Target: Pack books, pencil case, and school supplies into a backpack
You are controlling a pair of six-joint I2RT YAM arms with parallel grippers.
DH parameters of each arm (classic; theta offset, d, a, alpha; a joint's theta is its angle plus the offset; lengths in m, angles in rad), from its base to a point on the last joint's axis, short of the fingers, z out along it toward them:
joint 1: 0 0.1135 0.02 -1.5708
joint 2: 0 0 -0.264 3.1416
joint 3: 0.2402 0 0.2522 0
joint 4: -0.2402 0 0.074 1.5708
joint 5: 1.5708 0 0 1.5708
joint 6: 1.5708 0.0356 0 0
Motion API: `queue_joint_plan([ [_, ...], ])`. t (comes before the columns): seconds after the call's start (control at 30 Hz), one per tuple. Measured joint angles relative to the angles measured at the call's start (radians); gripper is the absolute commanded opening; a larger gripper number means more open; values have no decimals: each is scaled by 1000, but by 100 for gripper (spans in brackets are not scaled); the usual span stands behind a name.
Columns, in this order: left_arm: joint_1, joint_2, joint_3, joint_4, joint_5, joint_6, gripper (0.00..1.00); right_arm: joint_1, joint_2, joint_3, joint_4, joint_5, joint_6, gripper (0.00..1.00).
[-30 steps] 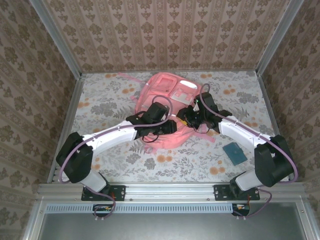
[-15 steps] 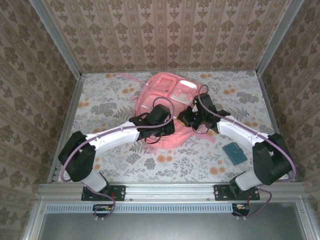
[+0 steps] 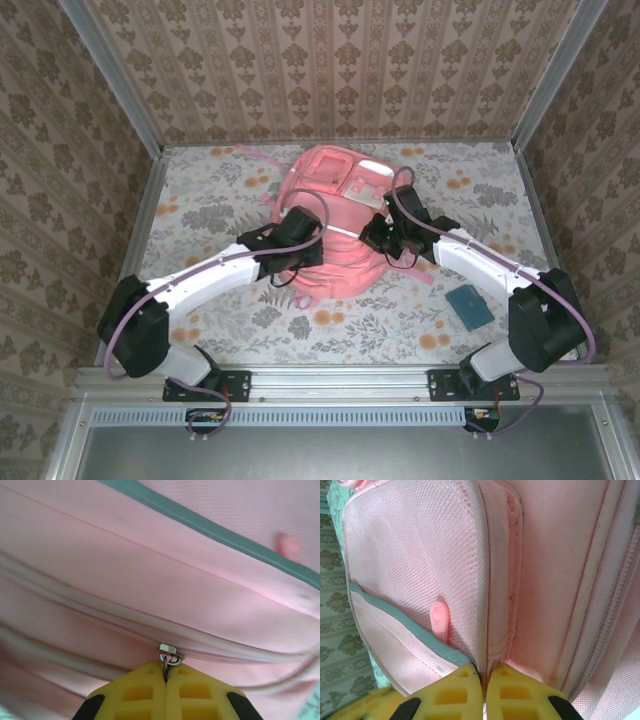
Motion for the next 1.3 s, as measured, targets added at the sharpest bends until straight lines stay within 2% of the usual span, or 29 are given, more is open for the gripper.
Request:
queue_joint_plan([
  [0.2, 220, -18, -73, 65, 87, 203, 0, -29, 8, 49, -55, 21, -75, 0],
  [0.3, 273, -1, -76, 124, 157, 312, 0, -52, 37, 96, -76, 29, -117, 0],
  [0.5, 308, 21, -92, 234, 283, 496, 0, -117, 130, 203, -117, 32, -234, 0],
  [0.57, 309, 21, -92, 247, 311, 535, 0, -134, 166, 248, -134, 32, -283, 0],
  [0.63, 309, 21, -92, 251, 333, 561, 0, -147, 196, 288, -149, 32, -325, 16],
  [0.73, 307, 21, -92, 250, 367, 592, 0, -156, 202, 311, -158, 40, -369, 49],
  [0.8, 297, 21, -93, 244, 380, 610, 0, -160, 182, 310, -168, 55, -381, 61],
  [0.93, 250, 17, -93, 235, 380, 626, 0, -159, 82, 269, -189, 56, -348, 62],
  [1.1, 157, 8, -93, 216, 382, 634, 0, -117, -72, 111, -150, 6, -162, 61],
  [1.23, 101, 5, -88, 212, 382, 634, 0, -55, -77, -6, -90, -37, -10, 61],
  [1.3, 85, 5, -87, 209, 381, 634, 0, -32, -63, -25, -64, -58, 37, 57],
])
